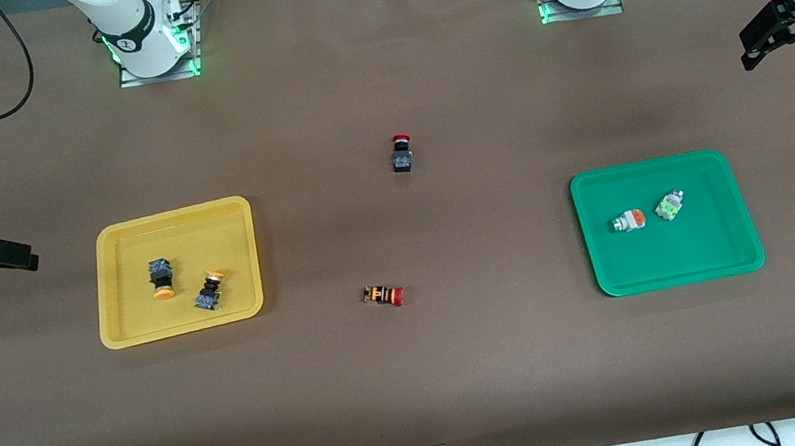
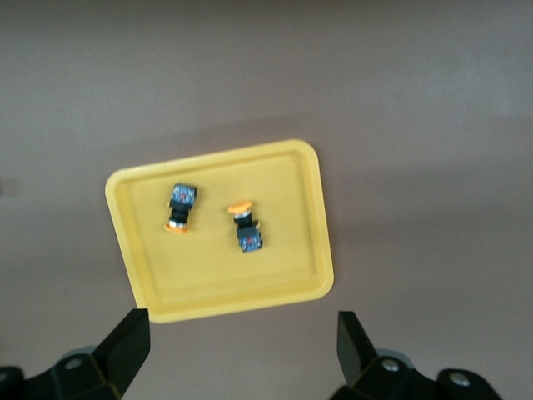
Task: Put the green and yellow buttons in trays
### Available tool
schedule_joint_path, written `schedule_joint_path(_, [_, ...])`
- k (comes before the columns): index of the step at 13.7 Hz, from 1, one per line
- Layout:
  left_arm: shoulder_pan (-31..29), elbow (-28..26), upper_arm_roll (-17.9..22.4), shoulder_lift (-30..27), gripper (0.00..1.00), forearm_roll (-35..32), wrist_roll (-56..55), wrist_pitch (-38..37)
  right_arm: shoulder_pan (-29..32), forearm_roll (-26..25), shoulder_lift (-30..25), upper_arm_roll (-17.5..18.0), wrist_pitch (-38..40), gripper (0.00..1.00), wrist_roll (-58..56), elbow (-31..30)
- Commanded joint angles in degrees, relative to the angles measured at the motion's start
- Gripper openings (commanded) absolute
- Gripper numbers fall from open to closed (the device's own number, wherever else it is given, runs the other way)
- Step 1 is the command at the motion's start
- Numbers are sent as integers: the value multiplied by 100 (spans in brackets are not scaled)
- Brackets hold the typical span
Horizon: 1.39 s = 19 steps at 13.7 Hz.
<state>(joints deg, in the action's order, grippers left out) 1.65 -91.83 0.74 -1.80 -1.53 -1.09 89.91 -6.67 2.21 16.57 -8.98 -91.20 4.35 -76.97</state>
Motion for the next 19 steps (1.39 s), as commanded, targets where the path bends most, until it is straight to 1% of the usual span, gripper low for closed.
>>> schedule_joint_path(1, [28,-89,22,-101,100,126,-58,-44,429,-54,-749,396,-746,99,-5,-973])
schedule_joint_path(2, [28,-89,22,-101,100,135,-58,-79,517,-19,-926,423,-906,99,-5,-1238])
schedule_joint_path(3, [28,-89,14,-101,100,135,-67,-97,622,-10,-1076,545,-908,99,4,-1441])
schedule_joint_path(4, [28,-89,14,-101,100,135,-67,-97,980,-10,-1243,877,-943,99,-22,-1635])
schedule_joint_path(5, [28,-89,5,-101,100,135,-67,-88,1358,-1,-1305,1263,-935,100,-74,-1697])
schedule_joint_path(6, [28,-89,5,-101,100,135,-67,-88,1466,-9,-1254,1354,-874,100,-92,-1681])
schedule_joint_path(7, [28,-89,5,-101,100,135,-67,-88,1450,-88,-1175,1363,-769,100,-75,-1593])
schedule_joint_path(9, [28,-89,5,-101,100,135,-58,-88,1450,-80,-964,1372,-243,100,-84,-1181])
schedule_joint_path(10, [28,-89,5,-101,100,135,-67,-88,1458,-80,-963,1372,-179,100,-75,-1136])
schedule_joint_path(14, [28,-89,-13,-101,100,126,-67,-88,1458,-115,-963,1364,-213,100,-22,-1127])
schedule_joint_path(15, [28,-89,-13,-101,100,118,-58,-88,1458,-211,-937,1364,-292,100,-22,-1127])
schedule_joint_path(19, [46,-80,-22,-40,100,91,-76,-97,1476,-238,-928,1363,-328,100,-14,-916])
